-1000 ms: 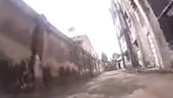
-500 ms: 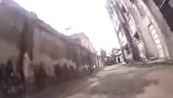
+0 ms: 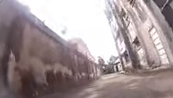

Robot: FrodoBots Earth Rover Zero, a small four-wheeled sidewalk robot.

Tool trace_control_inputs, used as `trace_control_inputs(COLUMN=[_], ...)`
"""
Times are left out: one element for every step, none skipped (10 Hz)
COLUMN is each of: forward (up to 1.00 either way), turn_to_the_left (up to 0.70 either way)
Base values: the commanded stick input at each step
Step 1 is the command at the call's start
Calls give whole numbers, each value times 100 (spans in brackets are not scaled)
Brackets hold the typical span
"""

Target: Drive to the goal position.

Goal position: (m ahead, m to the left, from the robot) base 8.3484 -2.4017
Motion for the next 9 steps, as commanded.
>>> trace_control_inputs(forward=[100, 100, 100, 100, 100, 100, 100, 100, 100], turn_to_the_left=[-40, -24, 0, 0, 0, 0, 0, 0, 0])
